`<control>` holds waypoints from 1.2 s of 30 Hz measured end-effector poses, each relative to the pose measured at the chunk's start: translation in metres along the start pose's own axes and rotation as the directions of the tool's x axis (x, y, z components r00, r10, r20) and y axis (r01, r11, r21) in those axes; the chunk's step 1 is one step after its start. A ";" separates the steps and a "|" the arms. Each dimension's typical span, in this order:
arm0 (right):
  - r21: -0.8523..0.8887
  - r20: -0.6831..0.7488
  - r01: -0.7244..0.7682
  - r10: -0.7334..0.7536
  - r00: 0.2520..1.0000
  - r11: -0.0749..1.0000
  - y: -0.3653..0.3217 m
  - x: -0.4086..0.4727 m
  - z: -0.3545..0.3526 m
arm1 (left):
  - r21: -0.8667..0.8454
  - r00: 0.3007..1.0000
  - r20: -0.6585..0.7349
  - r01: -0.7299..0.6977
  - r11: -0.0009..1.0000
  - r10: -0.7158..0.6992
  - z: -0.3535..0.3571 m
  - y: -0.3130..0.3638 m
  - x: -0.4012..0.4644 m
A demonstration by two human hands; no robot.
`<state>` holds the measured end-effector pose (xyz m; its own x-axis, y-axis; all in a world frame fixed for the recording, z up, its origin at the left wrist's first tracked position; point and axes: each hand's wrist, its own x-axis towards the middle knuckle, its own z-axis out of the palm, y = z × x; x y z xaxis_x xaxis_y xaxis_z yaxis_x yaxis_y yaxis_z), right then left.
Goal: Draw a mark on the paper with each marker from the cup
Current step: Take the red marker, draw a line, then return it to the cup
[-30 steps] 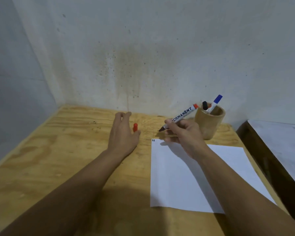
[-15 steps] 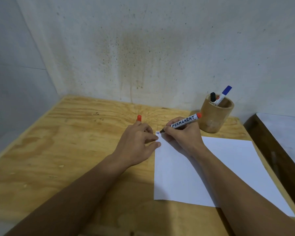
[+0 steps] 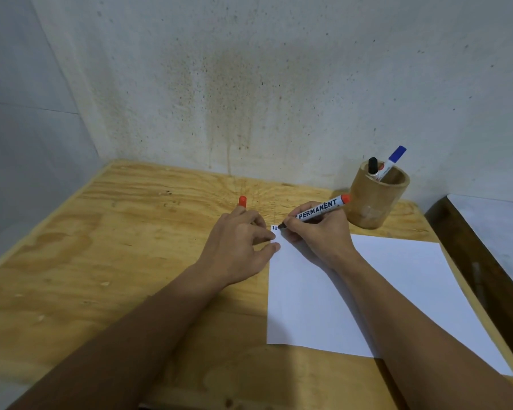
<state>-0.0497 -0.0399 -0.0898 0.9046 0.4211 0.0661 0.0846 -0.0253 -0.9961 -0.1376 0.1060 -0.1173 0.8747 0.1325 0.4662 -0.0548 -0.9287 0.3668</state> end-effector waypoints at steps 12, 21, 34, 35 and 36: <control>-0.032 0.024 0.001 0.000 1.000 0.999 0.002 0.002 -0.001 | 0.001 1.000 -0.004 -0.003 1.000 0.003 0.001 0.000 0.000; 0.166 0.010 -0.014 0.013 1.000 0.986 0.001 0.003 0.000 | -0.089 0.998 -0.042 0.052 0.995 -0.055 -0.002 0.001 0.002; 0.349 -0.046 -0.032 0.051 0.998 0.936 -0.027 0.013 -0.023 | -0.600 0.790 0.093 0.531 0.599 -0.606 -0.016 -0.008 0.053; 0.341 -0.054 -0.014 0.035 0.998 0.940 -0.032 0.012 -0.024 | -0.727 0.754 0.185 0.536 0.428 -0.630 -0.020 -0.004 0.055; 0.323 -0.060 0.009 0.011 0.998 0.946 -0.037 0.010 -0.026 | -0.804 0.735 0.282 0.532 0.267 -0.616 -0.024 0.001 0.058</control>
<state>-0.0328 -0.0585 -0.0509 0.9289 0.3656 0.0586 -0.0469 0.2731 -0.9608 -0.0990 0.1214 -0.0705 0.8126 0.5723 -0.1101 0.0635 0.1008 0.9929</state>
